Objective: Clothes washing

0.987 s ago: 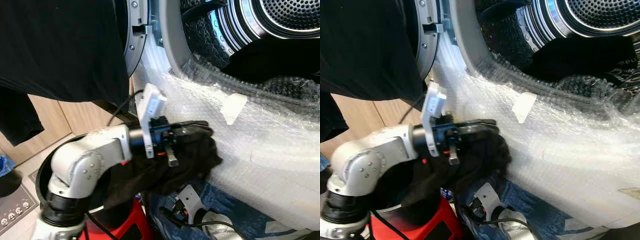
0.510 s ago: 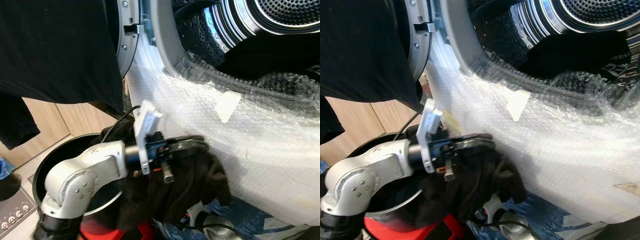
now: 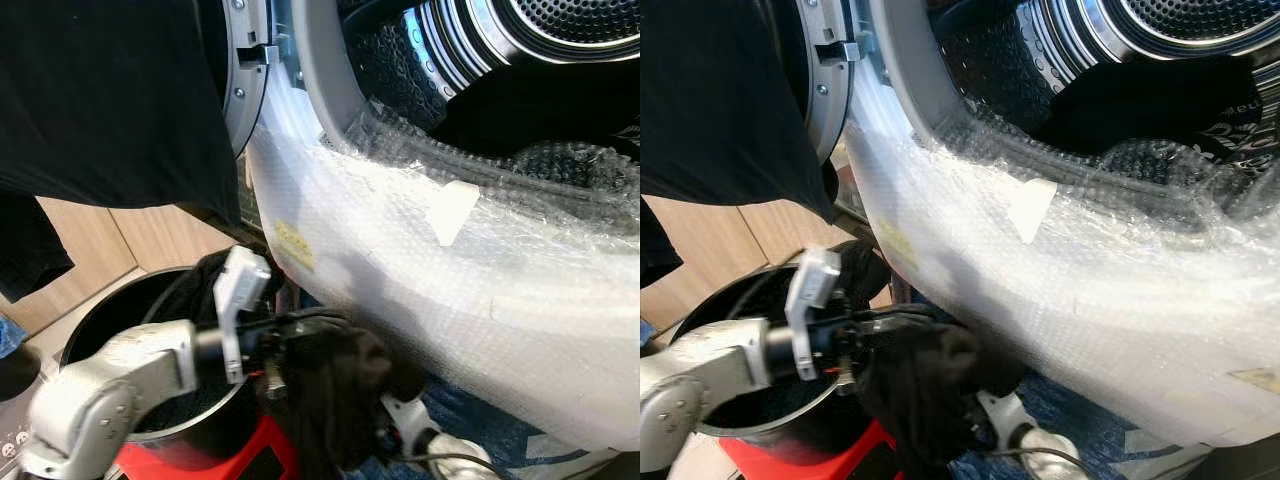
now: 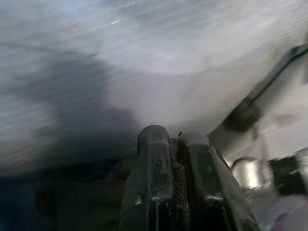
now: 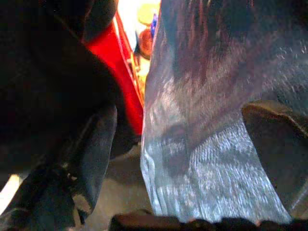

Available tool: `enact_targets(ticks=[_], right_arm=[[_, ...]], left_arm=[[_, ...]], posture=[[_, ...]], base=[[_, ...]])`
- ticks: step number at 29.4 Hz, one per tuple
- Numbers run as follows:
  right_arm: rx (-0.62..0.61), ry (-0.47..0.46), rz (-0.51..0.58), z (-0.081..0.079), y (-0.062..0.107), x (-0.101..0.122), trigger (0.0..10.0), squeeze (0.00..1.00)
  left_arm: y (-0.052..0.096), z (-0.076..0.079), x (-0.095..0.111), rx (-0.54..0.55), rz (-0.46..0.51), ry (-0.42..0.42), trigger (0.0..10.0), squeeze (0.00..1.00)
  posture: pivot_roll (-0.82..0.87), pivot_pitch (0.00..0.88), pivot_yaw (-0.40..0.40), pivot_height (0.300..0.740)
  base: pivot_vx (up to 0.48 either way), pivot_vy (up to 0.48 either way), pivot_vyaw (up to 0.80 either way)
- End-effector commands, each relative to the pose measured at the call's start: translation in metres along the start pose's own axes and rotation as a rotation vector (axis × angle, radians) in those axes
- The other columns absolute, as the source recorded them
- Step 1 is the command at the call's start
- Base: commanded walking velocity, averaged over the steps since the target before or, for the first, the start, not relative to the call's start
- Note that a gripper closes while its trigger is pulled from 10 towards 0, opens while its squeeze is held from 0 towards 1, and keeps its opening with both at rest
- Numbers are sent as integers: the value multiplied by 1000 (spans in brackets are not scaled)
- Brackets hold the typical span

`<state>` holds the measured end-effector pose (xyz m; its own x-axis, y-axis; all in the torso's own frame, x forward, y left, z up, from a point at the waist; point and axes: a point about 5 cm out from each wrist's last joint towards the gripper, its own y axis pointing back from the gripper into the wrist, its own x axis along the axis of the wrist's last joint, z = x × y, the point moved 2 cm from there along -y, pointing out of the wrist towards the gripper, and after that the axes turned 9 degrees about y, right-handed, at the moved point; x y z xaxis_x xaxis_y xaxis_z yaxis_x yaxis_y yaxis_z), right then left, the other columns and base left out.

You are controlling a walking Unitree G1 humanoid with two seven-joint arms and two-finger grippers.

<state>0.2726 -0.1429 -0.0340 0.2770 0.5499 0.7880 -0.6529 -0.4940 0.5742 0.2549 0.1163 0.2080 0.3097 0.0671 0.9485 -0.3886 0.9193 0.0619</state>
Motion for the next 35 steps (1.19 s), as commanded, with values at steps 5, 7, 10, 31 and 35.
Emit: enact_targets(ticks=[5, 7, 10, 31, 35], right_arm=[[26, -34, 69, 12, 12, 0, 10000, 282], [47, -36, 76, 15, 17, -2, 10000, 1000], [173, -35, 132, 13, 30, -4, 10000, 1000], [422, -74, 431, -31, 84, 43, 10000, 1000], [318, -87, 403, -32, 84, 44, 10000, 784]], left_arm=[[15, -25, -27, 147, -161, -64, 0, 0], [14, -24, -32, 137, -166, -67, 0, 0], [6, -28, -36, 185, -164, -95, 4863, 0], [-42, -22, -16, 181, -56, -168, 10000, 0], [-60, -9, -11, 128, -21, -147, 10000, 0]], posture=[[144, 136, 8, 740], [144, 138, 0, 740], [144, 138, 0, 740], [107, 123, 26, 740], [98, 120, 27, 740]], base=[[0, 0, 0], [0, 0, 0], [0, 0, 0], [0, 0, 0], [0, 0, 0]])
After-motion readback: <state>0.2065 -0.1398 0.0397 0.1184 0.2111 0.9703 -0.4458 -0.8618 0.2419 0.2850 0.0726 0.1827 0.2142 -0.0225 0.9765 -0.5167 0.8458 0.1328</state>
